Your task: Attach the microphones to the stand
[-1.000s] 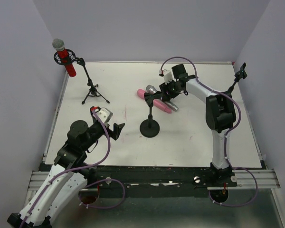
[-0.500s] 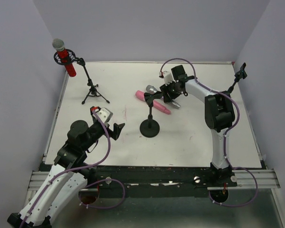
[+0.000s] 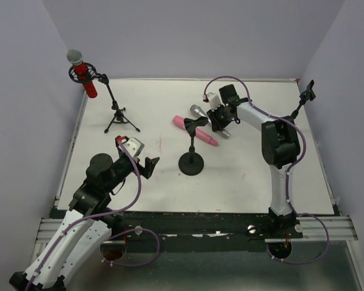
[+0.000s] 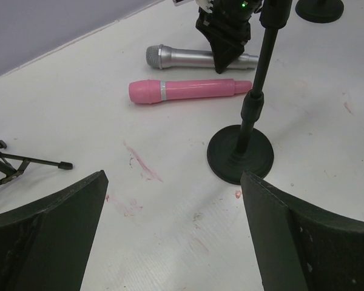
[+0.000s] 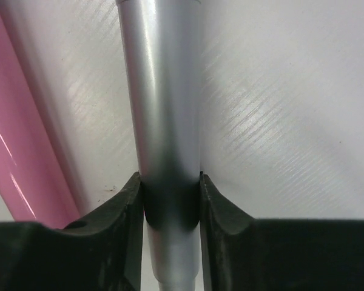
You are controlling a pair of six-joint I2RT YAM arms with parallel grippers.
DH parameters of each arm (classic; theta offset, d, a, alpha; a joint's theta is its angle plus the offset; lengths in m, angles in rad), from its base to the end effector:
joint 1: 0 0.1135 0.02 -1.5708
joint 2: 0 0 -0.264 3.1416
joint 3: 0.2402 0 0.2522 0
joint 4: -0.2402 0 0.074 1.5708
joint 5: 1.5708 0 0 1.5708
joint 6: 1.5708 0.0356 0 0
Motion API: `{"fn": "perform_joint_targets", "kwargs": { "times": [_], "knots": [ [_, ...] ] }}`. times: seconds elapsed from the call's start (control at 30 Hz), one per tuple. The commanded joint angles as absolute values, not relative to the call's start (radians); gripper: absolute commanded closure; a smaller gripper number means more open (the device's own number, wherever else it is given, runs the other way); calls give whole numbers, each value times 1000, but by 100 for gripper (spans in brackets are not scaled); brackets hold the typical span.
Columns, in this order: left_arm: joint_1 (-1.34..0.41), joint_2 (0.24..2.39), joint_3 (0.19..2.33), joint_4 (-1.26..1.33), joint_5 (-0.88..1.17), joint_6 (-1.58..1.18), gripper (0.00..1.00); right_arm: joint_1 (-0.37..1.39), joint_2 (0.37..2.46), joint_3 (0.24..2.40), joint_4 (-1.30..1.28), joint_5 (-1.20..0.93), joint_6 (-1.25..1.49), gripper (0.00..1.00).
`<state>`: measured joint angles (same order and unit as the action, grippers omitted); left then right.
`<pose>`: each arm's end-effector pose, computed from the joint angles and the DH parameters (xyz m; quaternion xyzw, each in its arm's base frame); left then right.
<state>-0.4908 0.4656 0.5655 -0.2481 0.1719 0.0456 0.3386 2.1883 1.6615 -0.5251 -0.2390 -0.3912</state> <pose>0.1116 -0.0665 0.3000 0.2540 0.7129 -0.2070 0.6200 0.4392 0.1636 0.1632 -0.3710 0.8855 0.1085 0.2577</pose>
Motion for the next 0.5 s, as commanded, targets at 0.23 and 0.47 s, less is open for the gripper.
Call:
{"fn": "perform_joint_targets", "kwargs": {
  "times": [0.23, 0.47],
  "knots": [
    [-486, 453, 575, -236, 183, 61, 1, 330, 2155, 1640, -615, -353, -394, 91],
    [-486, 434, 569, -224, 215, 72, 1, 269, 2017, 1612, -626, -575, -387, 97]
  ]
}}
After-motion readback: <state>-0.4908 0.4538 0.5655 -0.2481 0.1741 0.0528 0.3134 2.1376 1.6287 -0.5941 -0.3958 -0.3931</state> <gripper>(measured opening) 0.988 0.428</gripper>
